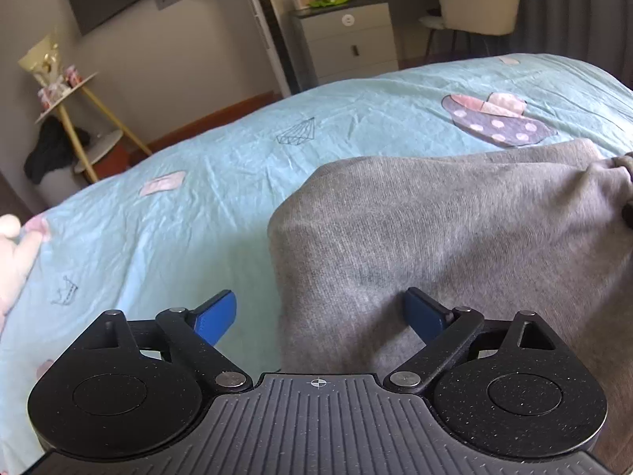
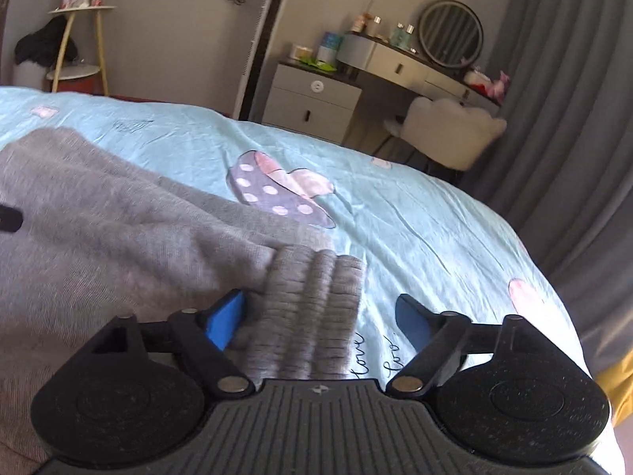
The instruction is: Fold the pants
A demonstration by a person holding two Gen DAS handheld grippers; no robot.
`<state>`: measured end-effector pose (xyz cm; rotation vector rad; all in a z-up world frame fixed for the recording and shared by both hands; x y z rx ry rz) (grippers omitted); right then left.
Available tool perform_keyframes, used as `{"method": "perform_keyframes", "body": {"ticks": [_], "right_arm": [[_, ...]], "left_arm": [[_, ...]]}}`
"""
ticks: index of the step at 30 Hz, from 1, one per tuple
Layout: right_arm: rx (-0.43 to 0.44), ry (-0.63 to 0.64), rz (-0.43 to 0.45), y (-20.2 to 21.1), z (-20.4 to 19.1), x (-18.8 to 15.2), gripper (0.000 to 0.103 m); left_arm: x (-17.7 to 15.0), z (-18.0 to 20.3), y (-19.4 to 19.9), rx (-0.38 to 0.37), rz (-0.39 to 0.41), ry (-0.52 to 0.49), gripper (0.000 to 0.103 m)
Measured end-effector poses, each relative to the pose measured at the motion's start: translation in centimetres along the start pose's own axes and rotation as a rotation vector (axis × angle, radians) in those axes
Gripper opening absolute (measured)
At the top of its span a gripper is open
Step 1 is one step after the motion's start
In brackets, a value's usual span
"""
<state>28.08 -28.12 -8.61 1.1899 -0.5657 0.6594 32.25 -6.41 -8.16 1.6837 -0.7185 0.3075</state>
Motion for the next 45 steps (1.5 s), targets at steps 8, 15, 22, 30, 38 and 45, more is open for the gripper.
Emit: {"method": "perform_keyframes", "body": {"ticks": [8, 15, 22, 30, 38, 45], "right_arm": [[0.063, 0.000, 0.114, 7.6, -0.3, -4.3, 0.083], [0.030, 0.022, -0.004, 6.6, -0.6, -7.0, 0.092], [0.009, 0.080, 0.009, 6.2, -1.0, -7.5, 0.097], [-0.009, 0.098, -0.058, 7.0, -1.1, -6.3, 0.099], [0.154, -0.063, -0.221, 11.7, -1.4, -10.4, 0.099], [0.324, -0.221, -0.272, 15.0, -3.6, -13.9, 0.099]], "left_arm": [[-4.1, -1.1, 3.9, -0.078, -0.022, 0.102, 0.090], [-7.2, 0.7, 4.8, -0.031, -0.032, 0.011, 0.090], [-8.1, 0.6, 5.0, -0.030, -0.053, 0.018, 0.091], [-8.6, 0.1, 5.2, -0.019, -0.085, 0.031, 0.096], [-14.5, -0.3, 9.0, -0.135, -0.123, 0.157, 0.097], [-17.0, 0.5, 11.6, -0.123, -0.081, 0.176, 0.097]]}}
Point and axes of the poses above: each gripper's, at about its wrist camera, not at the fingertips, and y roughly against the way its jaws point, z to its right, x to its top, the point moved 6 cm from there along -y, roughly the way its jaws point, and after that the axes turned 5 degrees about -z, right-handed, at the moved point
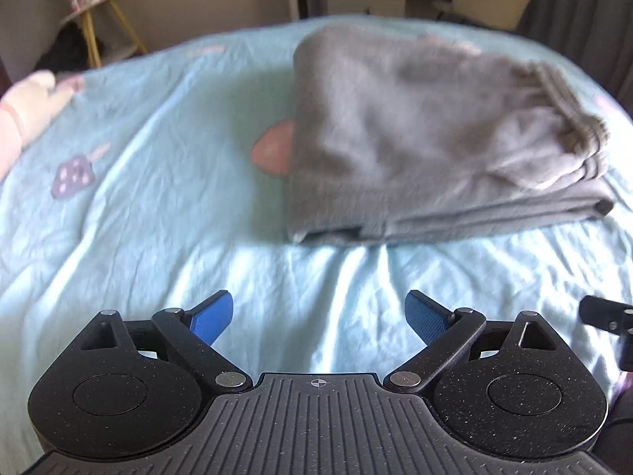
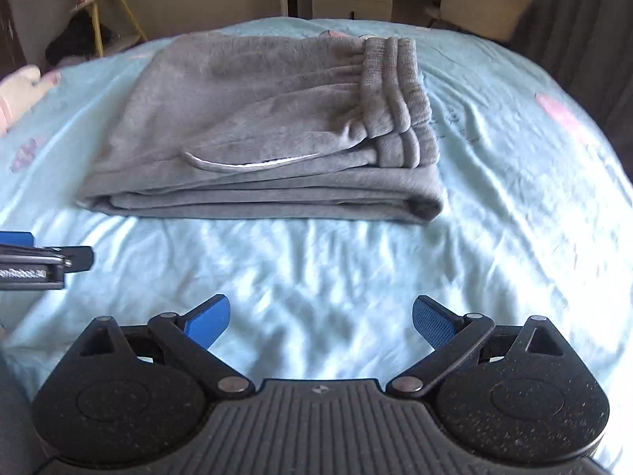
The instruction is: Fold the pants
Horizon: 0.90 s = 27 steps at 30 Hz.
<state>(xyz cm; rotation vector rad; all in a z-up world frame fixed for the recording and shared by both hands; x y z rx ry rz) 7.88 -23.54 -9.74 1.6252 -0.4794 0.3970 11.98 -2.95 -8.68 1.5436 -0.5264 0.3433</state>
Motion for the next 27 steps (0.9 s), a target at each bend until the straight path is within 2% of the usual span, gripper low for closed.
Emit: {"method": "perform_keyframes", "body": {"ticks": [2, 4, 6, 8, 11, 14, 20, 27], "right_arm": [[0.020, -0.039, 0.044, 0.7, -0.1, -0.2, 0.099], [-0.024, -0.022, 0.061, 1.0, -0.4, -0.3, 0.099], [-0.103, 0.018, 0.069, 1.2, -1.0, -0.2, 0.099], [-0.145, 0.061, 0.082, 1.4, -1.5, 0.1, 0.099], [-0.163, 0.126, 0.136, 1.9, -2.4, 0.4, 0.099], [-0.206, 0.178, 0.176, 1.9, -3.0, 0.7, 0.099], [-0.169, 0.161, 0.173, 1.6, -2.9, 0.4, 0.099], [-0.143, 0.080, 0.176, 1.4, -1.7, 0.4, 0.099]], "left_arm": [[0.0, 0.1, 1.4, -0.022, 0.053, 0.015, 0.100], [-0.4, 0.2, 2.2, -0.049, 0.081, 0.047, 0.101], [-0.5, 0.4, 2.4, -0.061, 0.088, 0.057, 0.101], [-0.5, 0.6, 2.6, -0.054, 0.090, 0.069, 0.101], [-0.7, 0.9, 2.6, -0.077, 0.125, 0.103, 0.101], [-1.0, 0.8, 1.6, -0.123, 0.101, 0.138, 0.101], [-1.1, -0.1, 0.6, -0.101, 0.092, 0.182, 0.101], [-1.3, 2.1, 0.4, -0.097, 0.096, 0.051, 0.101]]}}
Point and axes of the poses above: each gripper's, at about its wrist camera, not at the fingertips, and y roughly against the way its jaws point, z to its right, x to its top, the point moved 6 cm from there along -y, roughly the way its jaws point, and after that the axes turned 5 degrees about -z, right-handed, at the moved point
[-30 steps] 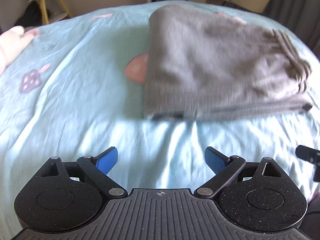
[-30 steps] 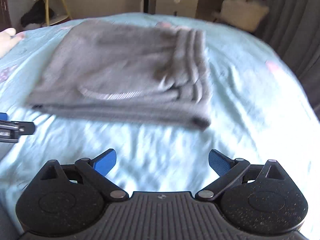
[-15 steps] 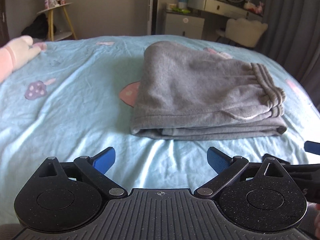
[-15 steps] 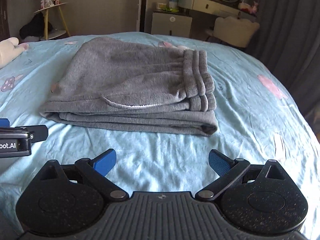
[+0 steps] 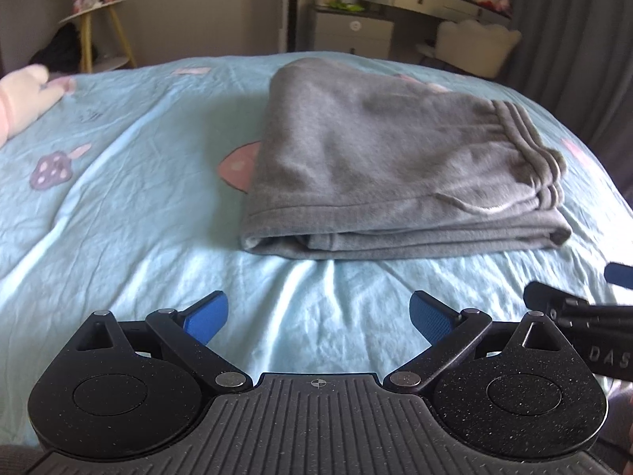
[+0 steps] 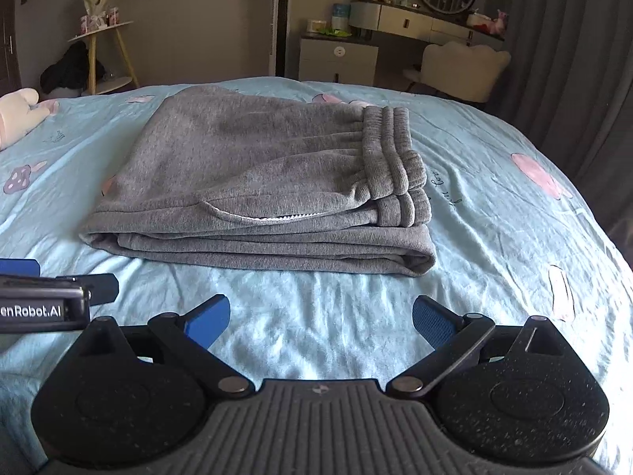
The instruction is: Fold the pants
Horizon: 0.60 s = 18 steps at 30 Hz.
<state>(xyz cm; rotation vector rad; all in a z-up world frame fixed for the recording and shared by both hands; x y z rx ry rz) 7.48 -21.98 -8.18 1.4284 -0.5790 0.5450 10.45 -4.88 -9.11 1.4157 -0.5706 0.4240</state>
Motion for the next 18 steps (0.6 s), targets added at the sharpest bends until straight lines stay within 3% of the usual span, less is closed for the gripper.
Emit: {"method": "perform_keyframes", "body": {"ticks": [18], "right_arm": [[0.012, -0.032, 0.018, 0.34, 0.32, -0.06, 0.099]], "left_arm": [[-0.09, 0.54, 0.40, -0.002, 0.011, -0.035, 0.101]]}}
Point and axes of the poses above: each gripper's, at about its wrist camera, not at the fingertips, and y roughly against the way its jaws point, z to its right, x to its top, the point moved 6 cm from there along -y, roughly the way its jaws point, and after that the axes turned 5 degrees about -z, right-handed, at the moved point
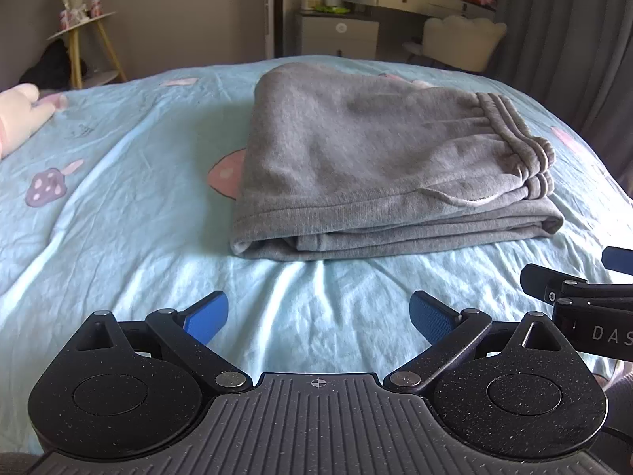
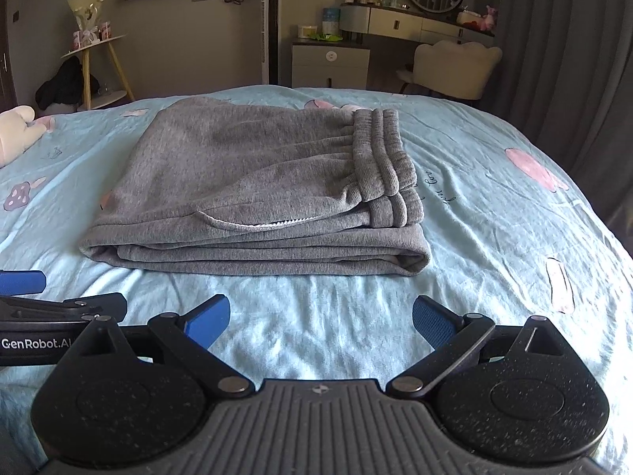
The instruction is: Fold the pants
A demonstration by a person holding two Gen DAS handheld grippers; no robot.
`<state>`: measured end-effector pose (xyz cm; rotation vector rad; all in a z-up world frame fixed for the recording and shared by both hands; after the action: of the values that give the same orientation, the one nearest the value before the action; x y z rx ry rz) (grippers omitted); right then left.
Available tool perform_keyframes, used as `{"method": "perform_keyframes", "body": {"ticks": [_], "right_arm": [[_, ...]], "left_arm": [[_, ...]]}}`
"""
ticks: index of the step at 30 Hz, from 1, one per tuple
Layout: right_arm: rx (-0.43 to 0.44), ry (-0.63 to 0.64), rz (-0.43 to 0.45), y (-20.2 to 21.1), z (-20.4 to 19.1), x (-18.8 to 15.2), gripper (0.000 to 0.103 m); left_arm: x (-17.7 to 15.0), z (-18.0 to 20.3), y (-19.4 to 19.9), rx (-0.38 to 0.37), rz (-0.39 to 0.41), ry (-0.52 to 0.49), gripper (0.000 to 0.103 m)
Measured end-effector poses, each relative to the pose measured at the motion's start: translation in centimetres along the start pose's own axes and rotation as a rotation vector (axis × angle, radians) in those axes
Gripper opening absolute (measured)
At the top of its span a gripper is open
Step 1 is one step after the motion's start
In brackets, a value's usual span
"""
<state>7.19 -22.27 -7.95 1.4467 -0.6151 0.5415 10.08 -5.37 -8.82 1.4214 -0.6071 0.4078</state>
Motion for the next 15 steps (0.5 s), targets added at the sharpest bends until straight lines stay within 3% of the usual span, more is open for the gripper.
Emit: {"method": "perform_keyframes", "body": {"ticks": [15], "right_arm": [[0.011, -0.027, -0.004, -0.05, 0.26, -0.02, 0.099]], "left_arm": [[-0.02, 0.35, -0.02, 0.001, 0.003, -0.018, 0.101]]}}
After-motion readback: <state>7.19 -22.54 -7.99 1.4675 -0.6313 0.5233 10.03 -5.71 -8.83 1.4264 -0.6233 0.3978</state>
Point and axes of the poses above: each gripper's, at about its wrist camera, not at the fingertips, and y roughly against the way its jaws point, z to its right, x to its top, the point moved 6 cm from there along -y, roughly the way its jaws point, and after that the axes turned 5 degrees about -z, right-handed, at the moved point
